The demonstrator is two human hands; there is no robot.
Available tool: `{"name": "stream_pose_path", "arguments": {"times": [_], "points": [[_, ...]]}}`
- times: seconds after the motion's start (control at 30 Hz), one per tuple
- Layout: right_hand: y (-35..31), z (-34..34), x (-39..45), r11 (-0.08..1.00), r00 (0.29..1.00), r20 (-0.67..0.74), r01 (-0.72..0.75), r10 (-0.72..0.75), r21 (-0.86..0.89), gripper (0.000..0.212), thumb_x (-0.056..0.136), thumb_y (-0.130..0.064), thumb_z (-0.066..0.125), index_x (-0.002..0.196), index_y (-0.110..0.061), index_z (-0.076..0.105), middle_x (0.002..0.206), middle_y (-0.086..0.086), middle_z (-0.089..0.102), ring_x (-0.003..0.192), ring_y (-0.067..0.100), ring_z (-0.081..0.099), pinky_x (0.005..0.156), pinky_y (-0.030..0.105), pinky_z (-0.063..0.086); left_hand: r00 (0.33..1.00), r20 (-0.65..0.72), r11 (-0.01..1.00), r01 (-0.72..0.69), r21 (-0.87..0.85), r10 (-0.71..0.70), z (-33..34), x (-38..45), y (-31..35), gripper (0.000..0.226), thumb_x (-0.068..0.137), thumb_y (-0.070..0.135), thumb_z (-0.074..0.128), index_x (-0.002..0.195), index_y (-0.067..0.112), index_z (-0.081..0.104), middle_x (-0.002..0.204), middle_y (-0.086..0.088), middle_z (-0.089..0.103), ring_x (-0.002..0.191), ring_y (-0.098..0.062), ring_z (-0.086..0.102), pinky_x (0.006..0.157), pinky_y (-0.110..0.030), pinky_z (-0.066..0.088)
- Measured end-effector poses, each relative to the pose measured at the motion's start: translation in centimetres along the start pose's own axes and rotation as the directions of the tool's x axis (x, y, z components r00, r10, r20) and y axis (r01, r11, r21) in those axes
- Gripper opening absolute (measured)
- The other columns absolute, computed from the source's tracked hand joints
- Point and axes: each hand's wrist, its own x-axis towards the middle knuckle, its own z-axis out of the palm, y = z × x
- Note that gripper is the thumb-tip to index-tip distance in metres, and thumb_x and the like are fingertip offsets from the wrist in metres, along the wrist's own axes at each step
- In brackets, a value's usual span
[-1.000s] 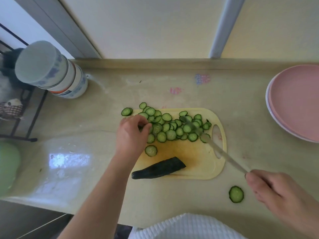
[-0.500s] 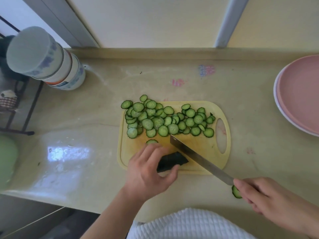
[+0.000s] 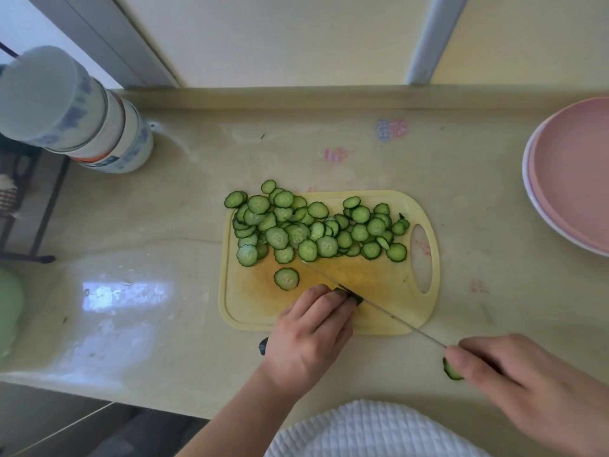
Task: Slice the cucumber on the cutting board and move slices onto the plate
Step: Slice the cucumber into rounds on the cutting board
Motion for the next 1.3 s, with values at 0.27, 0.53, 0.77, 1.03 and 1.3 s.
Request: {"name": "stream_pose_path", "arguments": {"times": [0.27,0.53,0.77,1.03,1.3], "points": [[0.3,-0.7,0.2,0.998,1.000,-0.015,0.022,-0.023,-0.054,0.084,0.069,-0.096,0.018,0.067,-0.015,0.040,0.047,-0.007,0.031,0.043,0.006,0.032,0.048,0.029,0.029,0.999,0.022,0.999,-0.031,-0.007,0.032,0.0,-0.3,0.0,0.017,0.089,0.005,0.077,0.106,0.003,0.077,0.104,-0.005,0.070,0.099,-0.027,0.068,0.080,-0.033,0.057],[0.3,-1.1,0.8,0.997,0.999,0.039,0.010,-0.007,-0.073,0.092,0.067,-0.097,0.014,0.071,-0.011,0.046,0.047,-0.006,0.032,0.044,0.008,0.032,0.048,0.030,0.032,0.999,0.032,1.000,-0.017,-0.010,0.017,0.1,-0.3,0.2,0.015,0.092,0.007,0.074,0.106,0.004,0.078,0.103,-0.003,0.068,0.101,-0.025,0.066,0.084,-0.031,0.056],[-0.4,0.0,3.0,0.997,0.995,0.095,0.046,-0.039,-0.069,0.081,0.074,-0.090,0.017,0.064,-0.012,0.034,0.053,-0.004,0.029,0.048,0.009,0.029,0.050,0.029,0.031,0.999,0.044,1.000,-0.019,0.005,0.019,0.2,-0.3,0.3,0.017,0.090,0.005,0.077,0.106,0.003,0.077,0.103,-0.005,0.069,0.101,-0.027,0.068,0.083,-0.033,0.056],[-0.5,-0.1,2.8,0.999,0.997,0.066,0.044,-0.042,-0.021,0.073,0.077,-0.086,0.022,0.070,-0.015,0.037,0.050,-0.007,0.030,0.047,0.007,0.029,0.048,0.025,0.028,1.000,-0.022,0.998,-0.002,-0.071,0.000,0.4,-0.2,0.1,0.023,0.091,0.006,0.074,0.112,0.006,0.066,0.108,-0.003,0.057,0.097,-0.026,0.064,0.079,-0.034,0.056],[-1.0,-1.4,1.2,1.000,0.995,0.092,0.025,-0.026,0.017,0.096,0.068,-0.096,0.019,0.071,-0.005,0.046,0.047,-0.006,0.033,0.045,0.009,0.030,0.047,0.027,0.031,1.000,-0.004,0.998,0.004,-0.058,-0.004,0.3,0.0,0.2,0.009,0.092,0.004,0.072,0.098,-0.001,0.077,0.101,-0.003,0.056,0.095,-0.026,0.063,0.078,-0.032,0.055]]}}
